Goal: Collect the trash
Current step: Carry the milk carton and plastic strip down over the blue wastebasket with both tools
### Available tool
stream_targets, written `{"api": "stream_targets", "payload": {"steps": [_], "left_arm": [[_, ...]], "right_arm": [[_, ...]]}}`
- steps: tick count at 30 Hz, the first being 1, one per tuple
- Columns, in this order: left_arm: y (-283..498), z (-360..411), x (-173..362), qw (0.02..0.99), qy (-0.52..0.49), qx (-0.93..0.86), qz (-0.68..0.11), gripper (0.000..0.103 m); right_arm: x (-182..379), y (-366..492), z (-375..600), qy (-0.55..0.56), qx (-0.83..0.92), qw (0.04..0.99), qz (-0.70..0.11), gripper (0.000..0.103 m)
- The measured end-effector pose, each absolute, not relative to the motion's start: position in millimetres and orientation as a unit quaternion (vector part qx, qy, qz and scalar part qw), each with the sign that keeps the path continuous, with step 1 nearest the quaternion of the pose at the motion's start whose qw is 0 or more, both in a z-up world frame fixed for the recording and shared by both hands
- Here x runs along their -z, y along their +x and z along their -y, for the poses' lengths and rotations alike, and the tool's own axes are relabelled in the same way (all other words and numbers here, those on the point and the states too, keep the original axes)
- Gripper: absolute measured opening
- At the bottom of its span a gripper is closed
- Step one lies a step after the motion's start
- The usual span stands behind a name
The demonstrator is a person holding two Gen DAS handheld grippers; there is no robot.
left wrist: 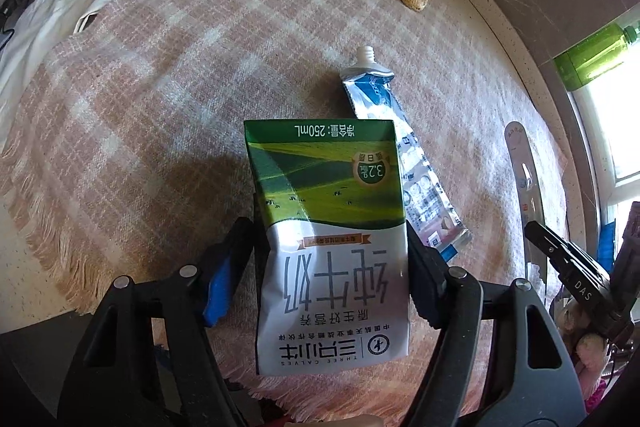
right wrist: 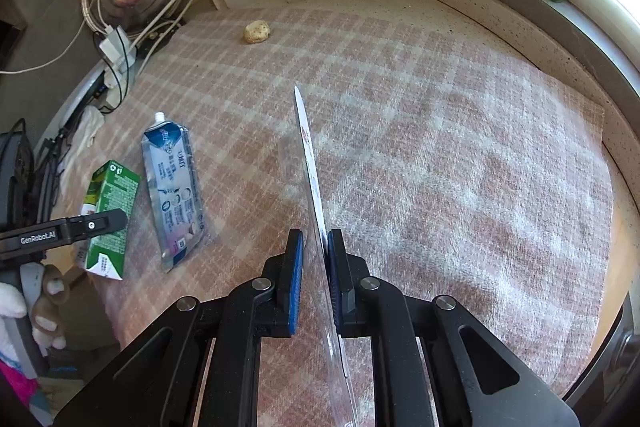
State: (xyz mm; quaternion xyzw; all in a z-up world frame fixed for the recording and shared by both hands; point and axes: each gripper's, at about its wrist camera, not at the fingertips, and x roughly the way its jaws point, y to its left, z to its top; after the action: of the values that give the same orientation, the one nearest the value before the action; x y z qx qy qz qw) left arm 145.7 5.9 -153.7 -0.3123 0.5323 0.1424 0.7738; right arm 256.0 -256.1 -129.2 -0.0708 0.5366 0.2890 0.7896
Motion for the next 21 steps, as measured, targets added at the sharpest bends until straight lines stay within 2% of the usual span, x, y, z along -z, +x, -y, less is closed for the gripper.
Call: {"api": "stream_targets", "payload": {"steps": [11, 21], "left_arm": [[115.5, -6.6, 113.3, 0.810, -0.274, -0.129, -0.502, 0.073], [77.3, -9.8, 100.5, 0.827, -0.246, -0.095, -0.496, 0.073]], "right_arm": [[113.0, 232.4, 274.5, -0.005, -0.292, 0.797, -0.529, 0.010], [88.2, 165.1, 264.1, 0.053, -0.298, 0.798, -0.521, 0.010]]}}
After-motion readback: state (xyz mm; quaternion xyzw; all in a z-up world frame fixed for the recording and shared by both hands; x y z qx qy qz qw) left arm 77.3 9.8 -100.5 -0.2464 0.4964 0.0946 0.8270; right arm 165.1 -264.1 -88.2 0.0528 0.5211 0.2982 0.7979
